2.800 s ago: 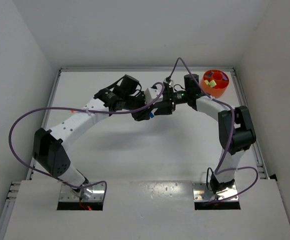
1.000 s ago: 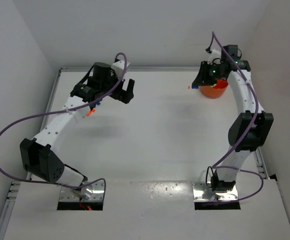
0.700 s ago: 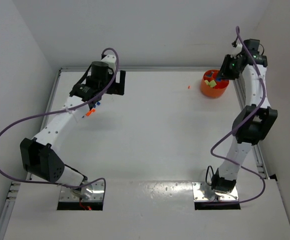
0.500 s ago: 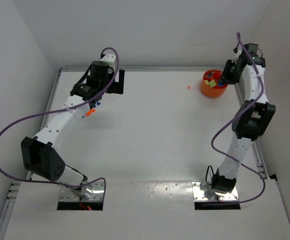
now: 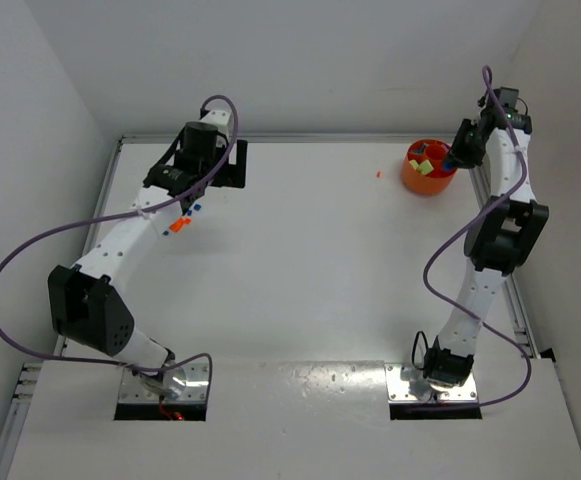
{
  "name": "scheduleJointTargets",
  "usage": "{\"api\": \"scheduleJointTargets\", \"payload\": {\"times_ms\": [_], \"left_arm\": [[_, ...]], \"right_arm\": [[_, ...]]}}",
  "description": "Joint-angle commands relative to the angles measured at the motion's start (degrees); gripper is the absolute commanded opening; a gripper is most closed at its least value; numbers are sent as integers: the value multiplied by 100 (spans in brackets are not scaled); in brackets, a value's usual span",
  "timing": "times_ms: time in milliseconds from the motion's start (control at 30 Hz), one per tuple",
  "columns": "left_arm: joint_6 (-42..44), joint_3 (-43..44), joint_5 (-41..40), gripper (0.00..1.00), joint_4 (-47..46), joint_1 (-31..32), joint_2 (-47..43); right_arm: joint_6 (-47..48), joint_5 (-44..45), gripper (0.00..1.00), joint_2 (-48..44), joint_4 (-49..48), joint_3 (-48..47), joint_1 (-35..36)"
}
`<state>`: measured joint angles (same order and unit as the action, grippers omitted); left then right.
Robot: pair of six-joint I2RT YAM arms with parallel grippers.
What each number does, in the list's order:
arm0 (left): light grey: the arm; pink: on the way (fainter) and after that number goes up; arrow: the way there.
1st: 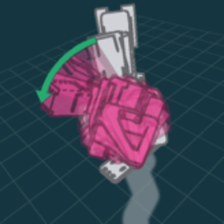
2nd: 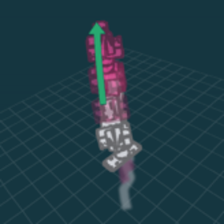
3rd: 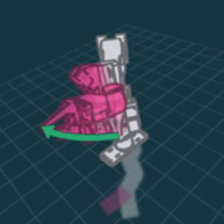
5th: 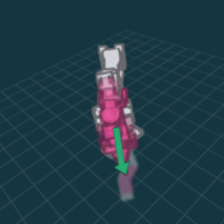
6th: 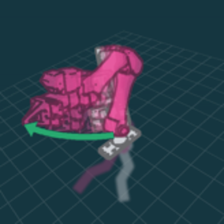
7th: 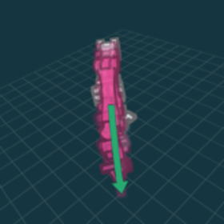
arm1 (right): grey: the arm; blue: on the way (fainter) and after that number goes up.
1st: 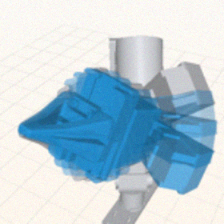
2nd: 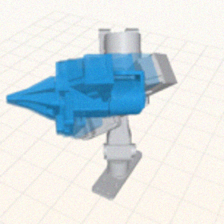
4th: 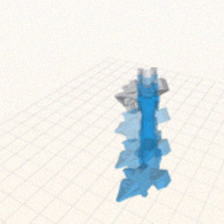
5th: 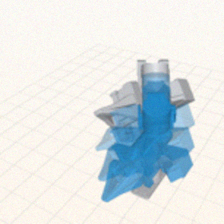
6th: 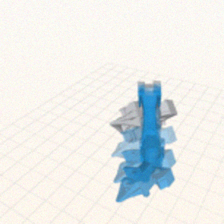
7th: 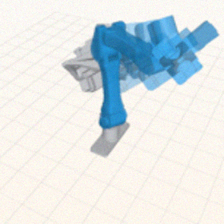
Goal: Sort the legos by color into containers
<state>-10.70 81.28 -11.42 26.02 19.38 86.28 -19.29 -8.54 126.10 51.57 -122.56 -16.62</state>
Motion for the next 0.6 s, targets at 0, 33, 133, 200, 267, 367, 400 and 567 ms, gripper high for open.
{"api": "scheduleJointTargets", "payload": {"times_ms": [0, 33, 133, 200, 267, 367, 400, 567], "left_arm": [[-90, 292, 35, 100, -167, -92, 90], [-90, 345, 35, 100, -167, -92, 91], [-90, 407, 35, 100, -167, -92, 143], [-90, 407, 35, 100, -167, -92, 143], [-90, 407, 35, 100, -115, -145, 143], [-90, 407, 35, 100, -115, -145, 143], [-90, 407, 35, 100, -115, -145, 143], [-90, 407, 35, 100, -115, -145, 143]], "right_arm": [[-347, 115, 0, 116, -121, -242, -34], [-426, 115, 0, 116, -121, -294, -34], [-742, 194, 0, 239, -121, -356, -34], [-857, 247, 0, 291, -121, -408, -34], [-963, 299, 0, 292, -174, -470, -34], [-1173, 405, 0, 415, -174, -531, -34], [-1174, 457, 0, 415, -174, -532, -34], [-1340, 511, 0, 529, -226, -585, -34]]}}
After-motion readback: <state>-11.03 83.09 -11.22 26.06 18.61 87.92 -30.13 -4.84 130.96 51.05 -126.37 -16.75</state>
